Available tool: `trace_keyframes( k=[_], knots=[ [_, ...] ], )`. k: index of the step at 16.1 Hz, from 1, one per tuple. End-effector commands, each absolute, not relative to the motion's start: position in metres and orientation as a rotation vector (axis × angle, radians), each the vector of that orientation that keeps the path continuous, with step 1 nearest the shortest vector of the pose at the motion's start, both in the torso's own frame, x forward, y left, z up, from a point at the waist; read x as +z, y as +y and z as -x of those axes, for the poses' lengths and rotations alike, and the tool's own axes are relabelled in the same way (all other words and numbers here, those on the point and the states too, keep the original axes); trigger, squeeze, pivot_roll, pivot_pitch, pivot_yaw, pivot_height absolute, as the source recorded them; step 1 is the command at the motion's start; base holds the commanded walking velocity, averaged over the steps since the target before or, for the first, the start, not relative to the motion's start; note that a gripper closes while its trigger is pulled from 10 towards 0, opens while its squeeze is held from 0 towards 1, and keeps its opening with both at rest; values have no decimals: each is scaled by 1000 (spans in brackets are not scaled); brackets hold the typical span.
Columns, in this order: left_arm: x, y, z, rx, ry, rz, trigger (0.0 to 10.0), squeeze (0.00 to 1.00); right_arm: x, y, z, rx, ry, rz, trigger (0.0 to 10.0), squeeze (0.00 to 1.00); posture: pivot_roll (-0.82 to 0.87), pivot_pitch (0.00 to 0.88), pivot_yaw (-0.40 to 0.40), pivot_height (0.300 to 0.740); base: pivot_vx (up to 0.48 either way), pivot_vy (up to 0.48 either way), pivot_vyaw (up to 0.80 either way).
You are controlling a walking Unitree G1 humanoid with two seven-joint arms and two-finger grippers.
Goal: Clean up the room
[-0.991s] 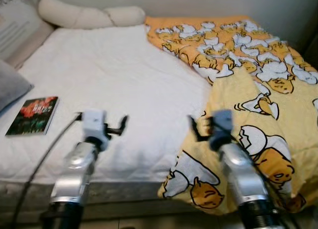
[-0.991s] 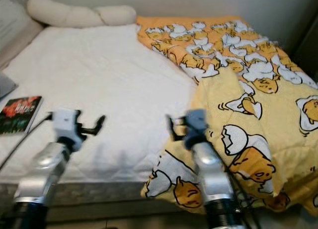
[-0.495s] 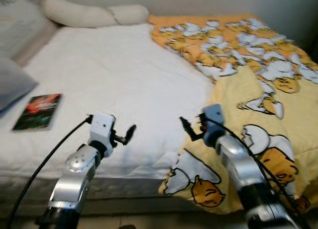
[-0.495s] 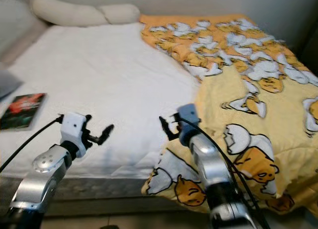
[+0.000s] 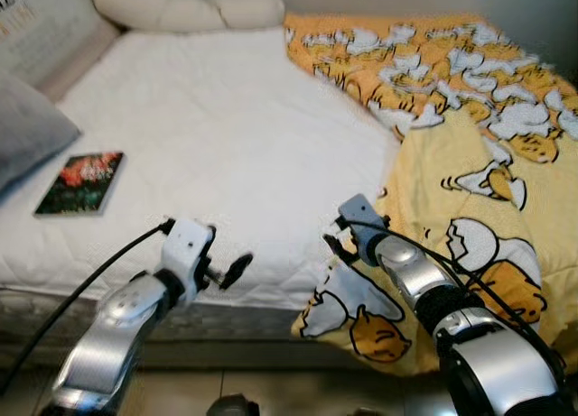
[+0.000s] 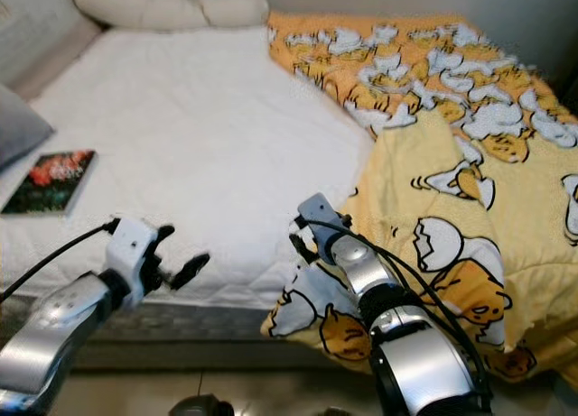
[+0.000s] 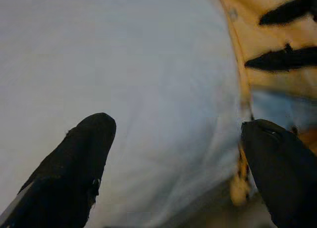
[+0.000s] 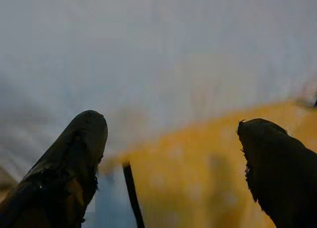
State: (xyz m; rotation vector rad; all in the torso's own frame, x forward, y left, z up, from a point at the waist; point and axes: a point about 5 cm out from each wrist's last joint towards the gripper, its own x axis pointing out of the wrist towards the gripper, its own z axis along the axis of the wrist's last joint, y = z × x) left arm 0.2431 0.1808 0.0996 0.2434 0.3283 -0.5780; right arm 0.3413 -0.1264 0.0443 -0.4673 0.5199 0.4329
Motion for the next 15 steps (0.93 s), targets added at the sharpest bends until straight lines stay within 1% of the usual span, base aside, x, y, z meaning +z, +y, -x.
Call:
trace_keyframes(
  k=[1,3,5,8,9,12,15],
  knots=[
    [104,180,-238,-612,344,-254,10000,0,42,-131,-341,423,540,524,10000,0,229,213,30,740,0,0,0],
    [107,182,-227,-640,374,-274,10000,0,37,-138,-339,395,563,575,10000,0,270,276,30,740,0,0,0],
    [116,183,-214,-655,390,-281,10000,0,35,-145,-338,353,562,579,10000,0,304,328,34,740,0,0,0],
    [125,187,-209,-648,390,-295,10000,0,35,-146,-337,341,526,571,10000,0,334,352,34,740,0,0,0],
    [128,187,-207,-641,384,-294,10000,0,37,-149,-338,318,518,568,0,0,338,354,30,740,0,0,0],
    [132,182,-200,-660,389,-277,10000,0,37,-149,-339,322,510,577,0,0,320,324,20,740,0,0,0],
    [130,177,-202,-701,398,-276,10000,0,38,-146,-339,338,508,572,0,0,307,299,17,740,0,0,0]
  ],
)
